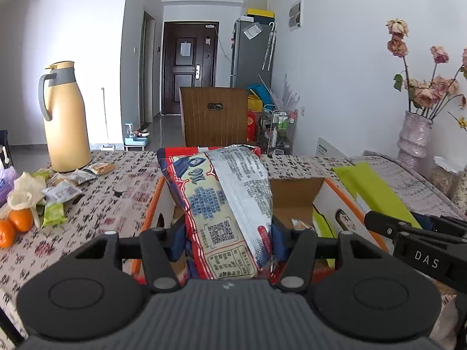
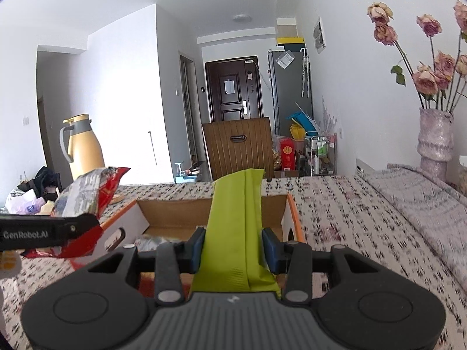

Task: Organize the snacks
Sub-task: 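Carry the blue-and-white packet and green bar over the cardboard box, then open both tools to drop the packet and green bar into the box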

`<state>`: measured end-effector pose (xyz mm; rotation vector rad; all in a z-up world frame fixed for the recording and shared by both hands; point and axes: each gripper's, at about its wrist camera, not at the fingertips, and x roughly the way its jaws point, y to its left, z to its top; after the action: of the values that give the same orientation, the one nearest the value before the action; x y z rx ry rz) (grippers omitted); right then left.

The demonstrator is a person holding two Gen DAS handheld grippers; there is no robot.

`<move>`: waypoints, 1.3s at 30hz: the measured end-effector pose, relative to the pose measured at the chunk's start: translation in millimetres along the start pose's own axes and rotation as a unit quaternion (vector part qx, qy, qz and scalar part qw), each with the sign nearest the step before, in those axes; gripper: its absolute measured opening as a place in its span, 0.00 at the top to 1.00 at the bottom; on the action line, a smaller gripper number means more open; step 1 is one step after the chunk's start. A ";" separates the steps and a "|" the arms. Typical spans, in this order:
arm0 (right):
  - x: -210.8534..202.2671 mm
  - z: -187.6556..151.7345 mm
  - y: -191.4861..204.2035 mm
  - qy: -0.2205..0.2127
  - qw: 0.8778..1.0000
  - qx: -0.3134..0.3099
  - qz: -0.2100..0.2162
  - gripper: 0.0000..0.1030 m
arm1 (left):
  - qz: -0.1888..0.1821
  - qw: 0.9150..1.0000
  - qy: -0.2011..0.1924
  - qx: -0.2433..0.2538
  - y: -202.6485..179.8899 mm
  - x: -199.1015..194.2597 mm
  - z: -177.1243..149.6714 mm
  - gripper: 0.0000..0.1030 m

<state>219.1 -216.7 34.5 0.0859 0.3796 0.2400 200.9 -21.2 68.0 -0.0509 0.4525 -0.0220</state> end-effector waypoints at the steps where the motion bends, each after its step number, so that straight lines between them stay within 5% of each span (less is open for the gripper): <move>1: 5.8 3.1 0.5 0.000 1.000 -0.002 0.000 0.61 | 0.001 1.000 0.000 -0.001 0.4 5.4 2.5 0.45; 9: 55.6 18.6 10.4 0.012 1.000 -0.016 0.001 0.61 | 0.009 1.000 0.007 -0.014 7.2 48.3 16.2 0.45; 22: 95.8 -8.1 5.1 0.066 0.998 -0.003 0.012 0.60 | 0.004 0.999 0.045 -0.019 18.7 79.6 -3.8 0.45; 26: 98.4 -11.1 1.8 0.077 0.997 0.006 0.012 0.60 | 0.012 0.999 0.044 -0.022 19.0 80.0 -5.2 0.40; 29: 96.6 -9.9 -3.8 0.072 0.997 0.020 0.011 0.60 | 0.013 0.999 0.038 -0.024 19.0 77.0 -4.3 0.28; 31: 94.6 -9.5 -6.0 0.069 0.997 0.025 0.010 0.51 | 0.017 0.999 0.029 -0.025 19.3 73.2 -3.8 0.20; 33: 93.5 -8.6 -7.3 0.065 0.998 0.027 0.007 0.25 | 0.021 0.999 0.021 -0.028 19.5 69.6 -3.3 0.04; 34: 92.3 -8.5 -7.5 0.062 0.998 0.027 0.005 0.20 | 0.025 0.999 0.015 -0.030 20.0 67.8 -2.9 0.00; 37: 89.9 -7.5 -7.9 0.055 0.998 0.030 0.003 0.02 | 0.026 0.999 0.009 -0.039 22.2 65.4 -1.4 0.00; 39: 89.6 -8.3 -8.9 0.053 0.998 0.033 -0.002 0.00 | 0.025 0.999 0.009 -0.040 22.4 65.5 -1.0 0.00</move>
<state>298.7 -202.9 -6.3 0.1377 0.4942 0.2295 259.6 -1.0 37.3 -0.1188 0.4729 0.0456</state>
